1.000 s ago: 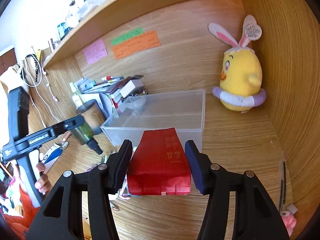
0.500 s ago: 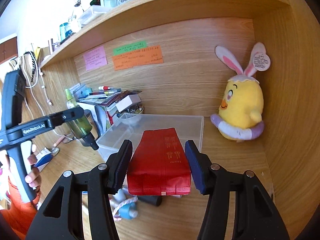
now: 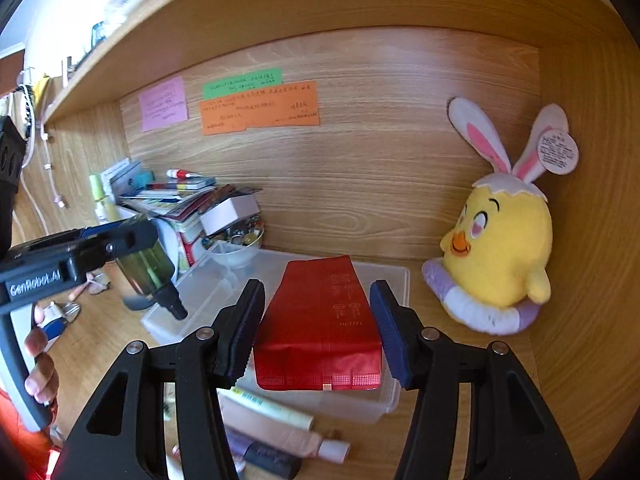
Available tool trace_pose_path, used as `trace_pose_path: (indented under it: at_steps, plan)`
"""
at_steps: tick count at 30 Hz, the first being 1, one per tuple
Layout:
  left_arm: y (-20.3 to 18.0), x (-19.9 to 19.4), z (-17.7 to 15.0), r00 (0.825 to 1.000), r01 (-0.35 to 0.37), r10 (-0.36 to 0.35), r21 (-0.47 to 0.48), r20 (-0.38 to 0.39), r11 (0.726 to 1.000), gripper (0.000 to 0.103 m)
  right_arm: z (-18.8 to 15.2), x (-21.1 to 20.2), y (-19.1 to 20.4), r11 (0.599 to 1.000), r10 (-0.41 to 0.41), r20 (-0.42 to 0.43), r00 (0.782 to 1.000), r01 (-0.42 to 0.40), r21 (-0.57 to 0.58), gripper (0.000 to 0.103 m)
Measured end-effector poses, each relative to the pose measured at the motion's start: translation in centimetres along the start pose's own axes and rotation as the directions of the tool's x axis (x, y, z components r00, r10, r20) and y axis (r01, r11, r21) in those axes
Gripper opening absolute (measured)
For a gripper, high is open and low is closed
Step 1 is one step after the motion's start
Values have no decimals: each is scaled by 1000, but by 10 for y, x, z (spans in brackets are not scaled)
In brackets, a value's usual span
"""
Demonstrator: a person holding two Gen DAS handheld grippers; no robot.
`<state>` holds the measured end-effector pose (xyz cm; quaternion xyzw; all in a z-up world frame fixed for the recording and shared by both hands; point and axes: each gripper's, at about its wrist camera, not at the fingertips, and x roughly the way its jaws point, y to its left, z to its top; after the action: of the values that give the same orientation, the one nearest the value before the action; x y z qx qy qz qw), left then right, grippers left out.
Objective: Organize objects
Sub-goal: 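Lift the green bottle and red pouch over the clear bin with both tools, then open both tools to drop the bottle and pouch into the bin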
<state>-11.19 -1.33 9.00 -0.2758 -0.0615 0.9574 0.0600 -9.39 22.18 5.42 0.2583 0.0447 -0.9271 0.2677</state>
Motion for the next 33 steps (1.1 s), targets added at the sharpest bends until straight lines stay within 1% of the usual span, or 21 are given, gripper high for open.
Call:
trace_pose_path:
  at_steps: [4,8,10,13,17,18,19,20,27,28,30,31,32,33]
  plan:
    - [4,21,2,1000,-7,6,-7,-27,1000,41,5,19,0,1000,-8,-24,1000,8,-8,51]
    - [8,46,2,997,-10,8,-20,-75,1000,41,4,40,1,1000,-11,-65,998,10,-17,51]
    - [11,57,0,995,-24,20,-33,-98,999,41,-1,52,2,1000,-12,-91,996,10,-20,51]
    - [17,73,-5,989,-67,61,-46,-134,997,41,-8,66,1,1000,-15,-125,992,12,-23,51]
    - [26,88,-10,980,-114,103,-60,-168,992,41,-16,79,0,999,-21,-152,988,17,-27,51]
    - [27,90,-11,979,-118,106,-63,-173,991,41,-18,82,1,999,-24,-158,987,20,-29,50]
    - [27,93,-12,978,-124,111,-62,-178,990,41,-19,85,1,999,-25,-166,986,20,-33,43]
    - [27,95,-13,976,-130,118,-56,-185,990,41,-20,88,1,999,-23,-176,984,17,-34,42]
    - [13,106,-21,967,-108,104,-4,-235,994,42,-24,96,-4,1000,-24,-211,977,20,-22,42]
    - [10,107,-21,965,-103,101,6,-241,995,43,-24,96,-4,1000,-19,-219,975,15,-19,43]
    - [5,107,-24,962,-90,95,28,-255,996,49,-24,96,-6,1000,-14,-231,973,12,-10,48]
    - [3,107,-24,962,-85,91,34,-258,996,52,-23,96,-6,1000,-14,-233,972,13,-5,56]
    - [1,107,-25,962,-77,84,39,-260,996,56,-23,95,-7,1000,-16,-232,973,16,-2,62]
    - [-1,105,-25,962,-69,78,41,-262,997,60,-22,92,-7,1000,-24,-224,974,25,1,63]
